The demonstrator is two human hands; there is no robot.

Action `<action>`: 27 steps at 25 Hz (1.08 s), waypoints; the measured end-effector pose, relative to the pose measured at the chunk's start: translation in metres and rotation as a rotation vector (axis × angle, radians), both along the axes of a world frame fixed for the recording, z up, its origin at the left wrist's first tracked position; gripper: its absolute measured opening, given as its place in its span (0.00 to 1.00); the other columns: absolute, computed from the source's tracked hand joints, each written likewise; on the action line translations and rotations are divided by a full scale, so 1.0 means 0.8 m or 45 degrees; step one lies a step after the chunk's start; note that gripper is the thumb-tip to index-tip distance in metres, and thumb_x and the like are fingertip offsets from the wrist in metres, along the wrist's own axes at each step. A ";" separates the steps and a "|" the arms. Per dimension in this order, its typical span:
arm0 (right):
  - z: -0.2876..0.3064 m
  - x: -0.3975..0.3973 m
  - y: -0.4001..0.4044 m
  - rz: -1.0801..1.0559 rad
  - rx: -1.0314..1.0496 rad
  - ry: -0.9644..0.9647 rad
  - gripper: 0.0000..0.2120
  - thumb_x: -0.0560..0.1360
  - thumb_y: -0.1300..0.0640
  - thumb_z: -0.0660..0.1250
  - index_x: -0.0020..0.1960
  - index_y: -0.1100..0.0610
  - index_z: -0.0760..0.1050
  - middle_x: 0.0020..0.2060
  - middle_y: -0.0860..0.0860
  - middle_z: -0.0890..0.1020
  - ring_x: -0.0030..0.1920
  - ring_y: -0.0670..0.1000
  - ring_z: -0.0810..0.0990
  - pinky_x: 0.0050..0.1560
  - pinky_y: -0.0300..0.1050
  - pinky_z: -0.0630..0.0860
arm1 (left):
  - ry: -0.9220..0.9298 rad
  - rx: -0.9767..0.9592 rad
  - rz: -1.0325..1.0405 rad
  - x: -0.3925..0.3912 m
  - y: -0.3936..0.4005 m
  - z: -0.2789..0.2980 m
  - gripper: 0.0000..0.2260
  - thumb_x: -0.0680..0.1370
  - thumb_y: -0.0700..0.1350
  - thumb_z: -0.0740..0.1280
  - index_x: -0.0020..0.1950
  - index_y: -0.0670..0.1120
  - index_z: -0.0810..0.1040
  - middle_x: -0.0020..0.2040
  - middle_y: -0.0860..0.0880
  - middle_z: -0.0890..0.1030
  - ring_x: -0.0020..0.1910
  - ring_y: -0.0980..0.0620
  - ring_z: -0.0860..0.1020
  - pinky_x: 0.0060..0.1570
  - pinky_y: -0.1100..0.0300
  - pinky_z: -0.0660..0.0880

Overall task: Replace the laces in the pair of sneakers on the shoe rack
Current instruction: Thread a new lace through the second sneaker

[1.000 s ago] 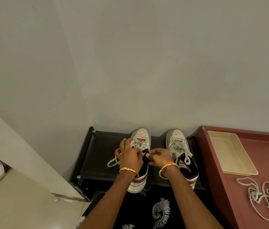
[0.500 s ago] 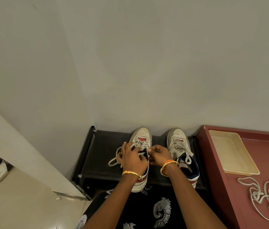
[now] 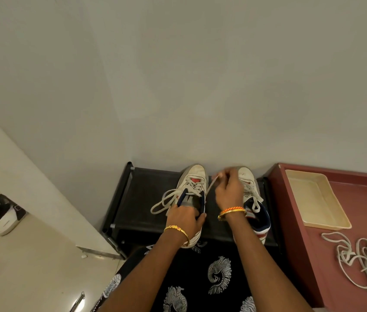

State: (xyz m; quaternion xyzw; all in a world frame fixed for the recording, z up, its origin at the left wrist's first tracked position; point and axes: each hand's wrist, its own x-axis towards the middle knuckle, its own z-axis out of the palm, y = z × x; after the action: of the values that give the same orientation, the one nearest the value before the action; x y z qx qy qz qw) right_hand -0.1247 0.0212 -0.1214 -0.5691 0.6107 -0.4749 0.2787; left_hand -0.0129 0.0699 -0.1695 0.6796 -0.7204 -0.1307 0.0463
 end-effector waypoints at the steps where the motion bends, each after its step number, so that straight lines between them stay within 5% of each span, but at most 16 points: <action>1: 0.025 0.000 -0.002 0.004 -0.096 -0.072 0.07 0.79 0.68 0.56 0.45 0.59 0.67 0.39 0.53 0.78 0.38 0.47 0.78 0.39 0.33 0.73 | -0.004 0.034 -0.010 0.000 -0.002 0.002 0.21 0.80 0.57 0.56 0.45 0.46 0.83 0.41 0.45 0.83 0.44 0.46 0.79 0.50 0.57 0.67; 4: 0.110 -0.001 -0.005 0.123 -0.403 -0.370 0.12 0.79 0.68 0.53 0.43 0.54 0.66 0.37 0.48 0.75 0.36 0.43 0.80 0.41 0.35 0.79 | 0.033 0.150 -0.023 0.002 -0.008 0.005 0.21 0.80 0.57 0.56 0.47 0.45 0.83 0.43 0.44 0.83 0.45 0.46 0.79 0.53 0.57 0.68; 7: 0.147 -0.004 -0.014 0.204 -0.558 -0.393 0.13 0.78 0.68 0.54 0.42 0.50 0.66 0.36 0.47 0.75 0.34 0.45 0.76 0.36 0.38 0.76 | 0.070 0.213 -0.024 0.004 -0.011 0.004 0.22 0.80 0.57 0.55 0.47 0.44 0.82 0.43 0.44 0.82 0.46 0.46 0.78 0.57 0.56 0.66; 11: 0.074 0.003 -0.028 0.314 -0.196 0.133 0.10 0.76 0.68 0.58 0.41 0.55 0.70 0.35 0.46 0.76 0.37 0.45 0.75 0.39 0.31 0.71 | 0.078 0.233 -0.037 0.004 -0.012 0.003 0.22 0.80 0.58 0.56 0.44 0.43 0.82 0.43 0.44 0.82 0.46 0.46 0.78 0.57 0.55 0.66; 15: -0.044 -0.007 -0.016 0.416 0.430 0.504 0.07 0.77 0.63 0.60 0.50 0.59 0.77 0.47 0.57 0.82 0.50 0.56 0.80 0.52 0.49 0.76 | 0.125 0.240 -0.022 0.006 -0.012 0.000 0.22 0.80 0.57 0.56 0.43 0.43 0.82 0.44 0.43 0.82 0.47 0.44 0.78 0.58 0.54 0.66; 21: -0.056 -0.009 -0.004 0.218 0.390 0.790 0.07 0.75 0.61 0.59 0.47 0.58 0.77 0.45 0.58 0.82 0.50 0.61 0.76 0.50 0.50 0.72 | 0.132 0.247 -0.022 0.005 -0.013 0.002 0.22 0.80 0.58 0.57 0.46 0.43 0.82 0.45 0.43 0.82 0.49 0.45 0.78 0.57 0.54 0.66; 24: -0.021 -0.015 -0.003 0.128 0.292 0.448 0.08 0.76 0.65 0.58 0.46 0.61 0.76 0.43 0.59 0.81 0.46 0.58 0.77 0.46 0.45 0.74 | 0.122 0.252 -0.010 0.004 -0.012 0.002 0.23 0.80 0.58 0.56 0.45 0.43 0.82 0.45 0.44 0.82 0.48 0.46 0.78 0.59 0.53 0.66; 27: 0.043 -0.023 -0.007 0.086 0.159 -0.004 0.09 0.79 0.67 0.56 0.48 0.63 0.75 0.39 0.52 0.78 0.41 0.48 0.75 0.37 0.26 0.70 | 0.100 0.268 -0.032 0.005 -0.014 0.005 0.23 0.80 0.58 0.55 0.45 0.43 0.82 0.45 0.44 0.82 0.48 0.46 0.78 0.58 0.53 0.67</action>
State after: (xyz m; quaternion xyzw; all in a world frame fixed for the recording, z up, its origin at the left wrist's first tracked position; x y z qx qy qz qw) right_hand -0.1434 0.0154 -0.0867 -0.5703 0.6192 -0.4270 0.3303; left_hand -0.0089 0.0586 -0.1654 0.6659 -0.7088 -0.2327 0.0014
